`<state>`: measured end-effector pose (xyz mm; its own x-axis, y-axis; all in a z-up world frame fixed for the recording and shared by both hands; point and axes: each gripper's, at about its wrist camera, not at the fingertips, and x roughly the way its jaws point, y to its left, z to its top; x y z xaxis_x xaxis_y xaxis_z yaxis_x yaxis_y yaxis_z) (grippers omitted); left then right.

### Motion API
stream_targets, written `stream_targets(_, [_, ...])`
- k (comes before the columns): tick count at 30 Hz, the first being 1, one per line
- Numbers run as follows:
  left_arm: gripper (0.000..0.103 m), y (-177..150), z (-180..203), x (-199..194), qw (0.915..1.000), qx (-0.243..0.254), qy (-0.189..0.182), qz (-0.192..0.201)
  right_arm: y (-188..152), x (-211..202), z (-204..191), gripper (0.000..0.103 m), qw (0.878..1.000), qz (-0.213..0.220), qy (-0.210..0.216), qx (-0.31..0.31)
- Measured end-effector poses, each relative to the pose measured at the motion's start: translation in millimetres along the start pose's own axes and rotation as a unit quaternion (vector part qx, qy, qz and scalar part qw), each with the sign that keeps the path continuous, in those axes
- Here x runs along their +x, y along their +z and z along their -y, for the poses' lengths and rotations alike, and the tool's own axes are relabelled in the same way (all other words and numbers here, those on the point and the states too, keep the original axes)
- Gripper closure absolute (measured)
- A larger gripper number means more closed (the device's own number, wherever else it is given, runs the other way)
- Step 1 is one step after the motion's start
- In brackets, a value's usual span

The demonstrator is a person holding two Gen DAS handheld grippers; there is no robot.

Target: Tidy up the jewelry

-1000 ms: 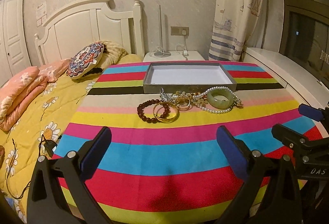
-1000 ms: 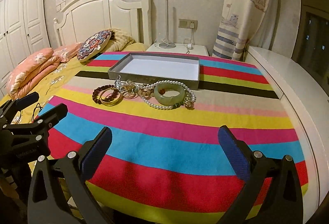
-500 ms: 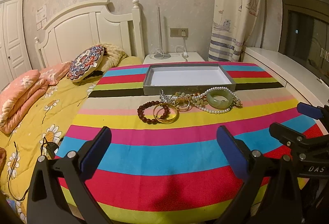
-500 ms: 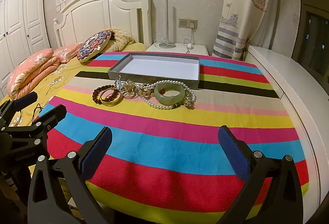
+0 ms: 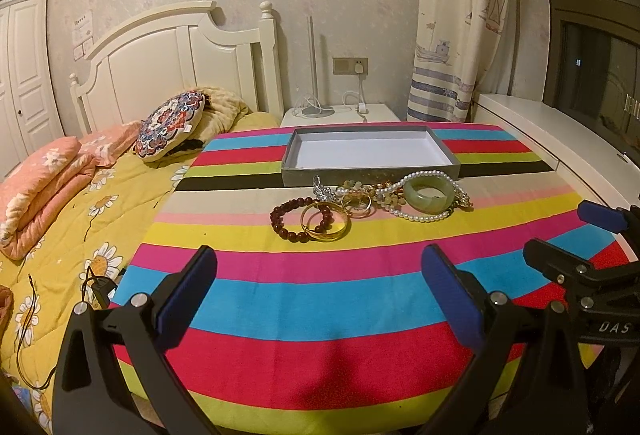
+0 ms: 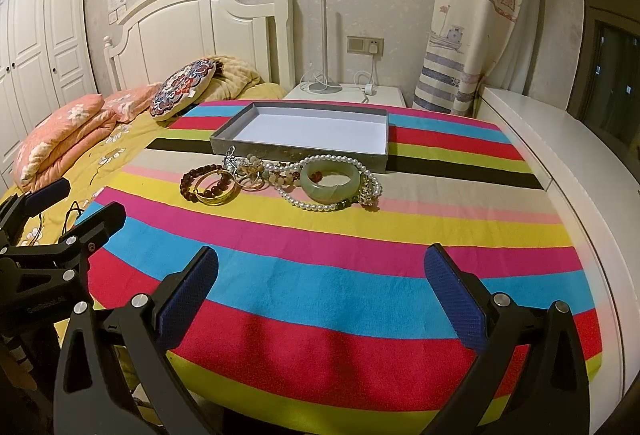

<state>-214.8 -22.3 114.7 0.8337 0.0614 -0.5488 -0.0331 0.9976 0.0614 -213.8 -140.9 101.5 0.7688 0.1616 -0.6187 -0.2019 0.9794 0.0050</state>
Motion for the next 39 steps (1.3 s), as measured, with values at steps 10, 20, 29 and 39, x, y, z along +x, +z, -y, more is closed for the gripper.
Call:
stream_targets(10, [0.002,-1.0,-0.6,-1.0,1.0000,0.000,0.001,0.002,-0.1,0.1,0.1,0.004,1.000,0.000,0.000,0.000])
stream_targets(20, [0.002,-1.4,0.3,-2.0,1.0000,0.001,0.003,0.005,-1.1,-0.3,0.3,0.004,1.000,0.003,-0.003,0.001])
stream_targets(29, [0.002,-6.2,-13.4,19.9,0.9996,-0.024,0.003,-0.018,-4.1,22.2,25.1,0.004,0.999,-0.012,-0.014,0.047])
stream_targets(39, [0.003,-27.4,-38.1,88.7,0.9911,-0.059,-0.002,-0.120,10.9,82.2,43.2,0.009,0.996,-0.051,0.032,0.061])
